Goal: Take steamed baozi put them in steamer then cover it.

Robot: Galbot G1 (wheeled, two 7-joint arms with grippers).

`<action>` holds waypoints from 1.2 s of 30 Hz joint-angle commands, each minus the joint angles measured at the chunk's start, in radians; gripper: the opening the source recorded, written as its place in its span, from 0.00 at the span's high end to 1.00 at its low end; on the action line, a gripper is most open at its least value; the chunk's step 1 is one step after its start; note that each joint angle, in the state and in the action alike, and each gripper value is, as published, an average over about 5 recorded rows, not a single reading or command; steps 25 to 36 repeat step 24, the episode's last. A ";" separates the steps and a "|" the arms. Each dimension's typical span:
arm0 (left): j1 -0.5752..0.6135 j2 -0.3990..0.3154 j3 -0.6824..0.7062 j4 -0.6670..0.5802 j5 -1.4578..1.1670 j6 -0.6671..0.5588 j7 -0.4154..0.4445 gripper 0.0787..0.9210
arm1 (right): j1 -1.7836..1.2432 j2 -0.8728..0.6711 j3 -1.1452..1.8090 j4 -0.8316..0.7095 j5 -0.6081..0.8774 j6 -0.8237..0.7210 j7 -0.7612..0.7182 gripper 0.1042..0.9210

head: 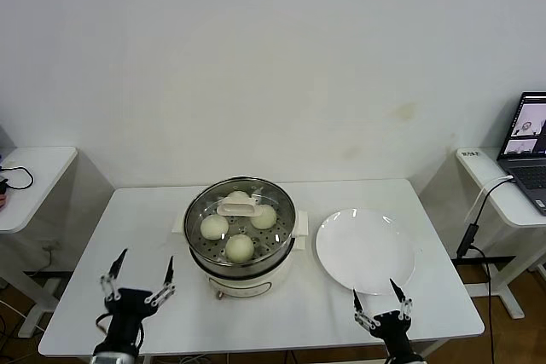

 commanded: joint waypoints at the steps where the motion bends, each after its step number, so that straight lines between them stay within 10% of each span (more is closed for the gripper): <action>1: 0.132 0.016 -0.086 0.076 -0.333 -0.095 0.002 0.12 | -0.029 -0.034 -0.012 0.035 0.060 -0.062 -0.021 0.12; 36: 0.134 0.008 -0.066 0.115 -0.252 -0.095 0.053 0.12 | -0.056 -0.021 -0.016 0.081 0.062 -0.100 -0.032 0.12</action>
